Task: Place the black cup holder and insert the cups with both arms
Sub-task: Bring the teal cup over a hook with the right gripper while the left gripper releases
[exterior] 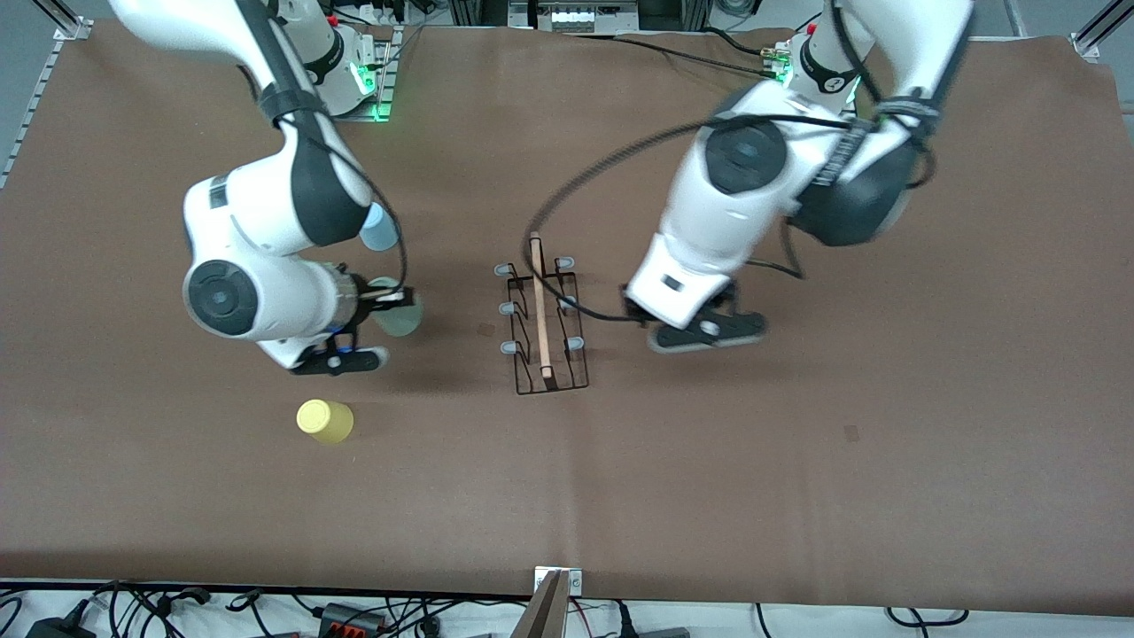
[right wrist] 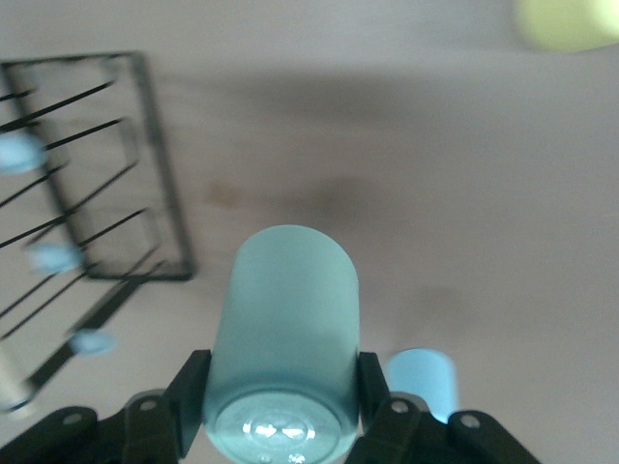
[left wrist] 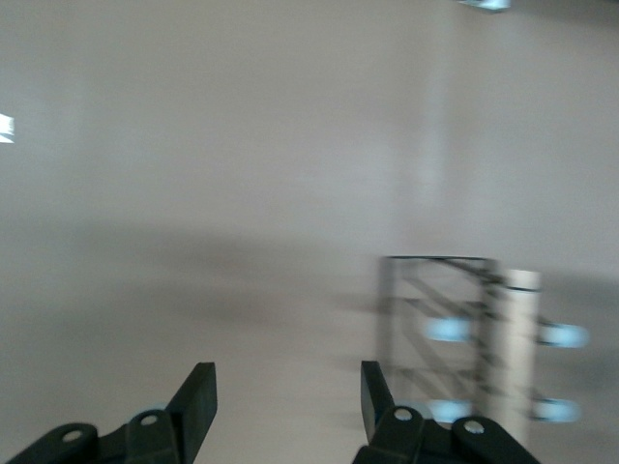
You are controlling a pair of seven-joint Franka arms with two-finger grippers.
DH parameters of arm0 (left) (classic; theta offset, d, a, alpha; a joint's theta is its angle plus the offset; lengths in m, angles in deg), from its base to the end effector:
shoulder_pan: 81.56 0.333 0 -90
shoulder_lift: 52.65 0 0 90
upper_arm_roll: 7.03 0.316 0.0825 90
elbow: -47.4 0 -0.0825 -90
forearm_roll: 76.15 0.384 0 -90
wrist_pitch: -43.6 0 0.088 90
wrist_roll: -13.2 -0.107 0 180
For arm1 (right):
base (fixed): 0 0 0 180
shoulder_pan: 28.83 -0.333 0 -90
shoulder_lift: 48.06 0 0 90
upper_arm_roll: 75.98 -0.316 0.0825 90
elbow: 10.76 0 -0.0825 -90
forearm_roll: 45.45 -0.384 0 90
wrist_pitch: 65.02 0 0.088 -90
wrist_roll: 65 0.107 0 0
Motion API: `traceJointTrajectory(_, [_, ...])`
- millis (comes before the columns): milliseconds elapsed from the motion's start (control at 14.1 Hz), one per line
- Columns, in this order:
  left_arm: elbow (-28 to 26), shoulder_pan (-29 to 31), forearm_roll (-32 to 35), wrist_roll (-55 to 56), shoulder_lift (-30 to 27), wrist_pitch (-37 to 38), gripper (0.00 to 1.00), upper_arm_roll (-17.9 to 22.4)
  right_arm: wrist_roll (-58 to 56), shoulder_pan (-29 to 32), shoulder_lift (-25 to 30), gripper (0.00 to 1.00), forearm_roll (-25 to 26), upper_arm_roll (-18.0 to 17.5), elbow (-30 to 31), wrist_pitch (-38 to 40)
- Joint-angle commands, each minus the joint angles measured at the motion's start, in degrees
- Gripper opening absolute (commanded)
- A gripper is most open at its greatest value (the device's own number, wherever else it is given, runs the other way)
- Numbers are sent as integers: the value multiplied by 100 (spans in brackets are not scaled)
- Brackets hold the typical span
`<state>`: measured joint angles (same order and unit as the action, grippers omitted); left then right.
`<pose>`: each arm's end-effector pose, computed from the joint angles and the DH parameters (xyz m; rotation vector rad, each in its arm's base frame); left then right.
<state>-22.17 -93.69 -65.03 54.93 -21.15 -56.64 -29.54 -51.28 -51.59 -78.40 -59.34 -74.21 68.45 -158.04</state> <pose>0.6296 -0.3317 0.4781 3.1112 0.2285 0.0197 0.6202 0.2682 0.3882 -2.9694 -0.1200 0.5111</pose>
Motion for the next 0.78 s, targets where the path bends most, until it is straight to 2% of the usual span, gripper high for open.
traceJointTrajectory(0, [-136, 491, 83, -988, -232, 417, 71, -60, 315, -438, 64, 21, -298, 34, -90, 127])
traceJointTrajectory(71, [-136, 624, 74, -1104, -311, 566, 73, -60, 447, -623, 64, 21, -298, 34, -133, 127])
traceJointTrajectory(142, [-136, 703, 83, -1157, -364, 698, 78, -60, 605, -755, 55, 21, -298, 34, -186, 127])
traceJointTrajectory(212, [-136, 774, 74, -1271, -399, 865, 100, -69, 789, -878, 55, 21, -298, 34, -204, 118])
traceJointTrajectory(354, [-179, 923, 74, -1874, -452, 937, 100, 1, 931, -1002, 3, 21, -307, 43, -195, 109])
traceJointTrajectory(496, [-459, 1090, 65, -2553, -741, 893, 100, 159, 949, -1020, -59, 21, -307, 34, -169, 118])
traceJointTrajectory(637, [-715, 1126, -118, -2791, -1040, 893, 100, 746, 958, -1090, -138, 21, -325, 34, -169, 66])
traceJointTrajectory(708, [-838, 1204, -554, -3028, -1259, 893, 100, 1079, 967, -1090, -190, 21, -359, 34, -169, 65])
